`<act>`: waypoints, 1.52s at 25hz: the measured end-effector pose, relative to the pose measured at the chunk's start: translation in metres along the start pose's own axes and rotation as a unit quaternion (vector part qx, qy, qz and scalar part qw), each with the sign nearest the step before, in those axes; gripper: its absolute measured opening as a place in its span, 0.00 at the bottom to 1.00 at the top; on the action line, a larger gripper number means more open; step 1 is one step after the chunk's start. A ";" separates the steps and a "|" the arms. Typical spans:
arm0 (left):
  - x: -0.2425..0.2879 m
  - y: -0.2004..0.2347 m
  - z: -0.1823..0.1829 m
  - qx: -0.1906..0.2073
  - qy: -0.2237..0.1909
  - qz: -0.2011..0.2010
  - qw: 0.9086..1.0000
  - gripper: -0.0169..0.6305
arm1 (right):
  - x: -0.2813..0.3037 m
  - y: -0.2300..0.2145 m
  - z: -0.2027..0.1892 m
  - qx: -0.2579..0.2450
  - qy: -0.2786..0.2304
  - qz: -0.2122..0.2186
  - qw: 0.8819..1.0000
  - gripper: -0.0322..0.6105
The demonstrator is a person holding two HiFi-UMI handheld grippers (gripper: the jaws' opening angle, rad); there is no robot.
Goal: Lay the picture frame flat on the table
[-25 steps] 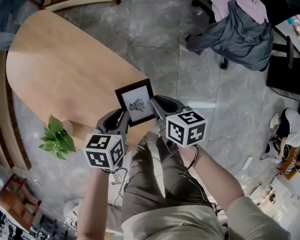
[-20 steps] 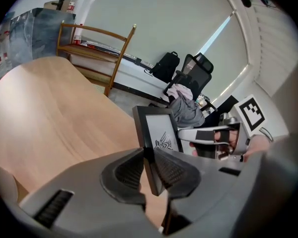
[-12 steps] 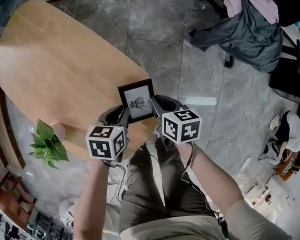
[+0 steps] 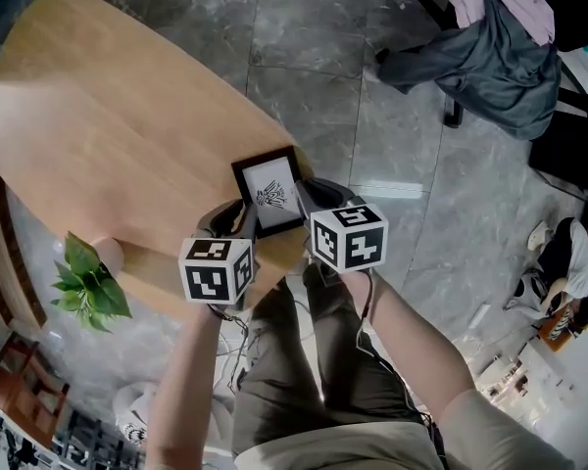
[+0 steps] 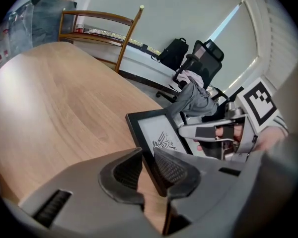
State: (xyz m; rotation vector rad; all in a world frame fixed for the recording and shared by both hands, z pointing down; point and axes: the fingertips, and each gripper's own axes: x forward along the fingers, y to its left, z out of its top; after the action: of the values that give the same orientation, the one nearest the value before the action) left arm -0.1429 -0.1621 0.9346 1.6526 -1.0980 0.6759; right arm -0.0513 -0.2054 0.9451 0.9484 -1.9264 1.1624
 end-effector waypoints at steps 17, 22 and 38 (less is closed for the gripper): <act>-0.092 -0.042 0.061 0.039 -0.066 0.000 0.997 0.09 | -0.097 0.052 0.060 -0.020 -0.037 0.036 0.998 0.07; -0.151 -0.074 0.088 0.038 -0.099 -0.007 0.994 0.07 | -0.160 0.078 0.088 -0.027 -0.073 0.043 0.996 0.07; -0.355 -0.168 0.160 0.116 -0.228 0.030 0.966 0.05 | -0.366 0.180 0.160 -0.129 -0.185 0.076 0.971 0.07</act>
State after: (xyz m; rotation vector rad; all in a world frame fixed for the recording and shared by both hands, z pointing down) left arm -0.1567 -0.1757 0.5105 2.0480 -1.4419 0.4856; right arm -0.0504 -0.2063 0.5072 0.9358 -2.4173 0.8279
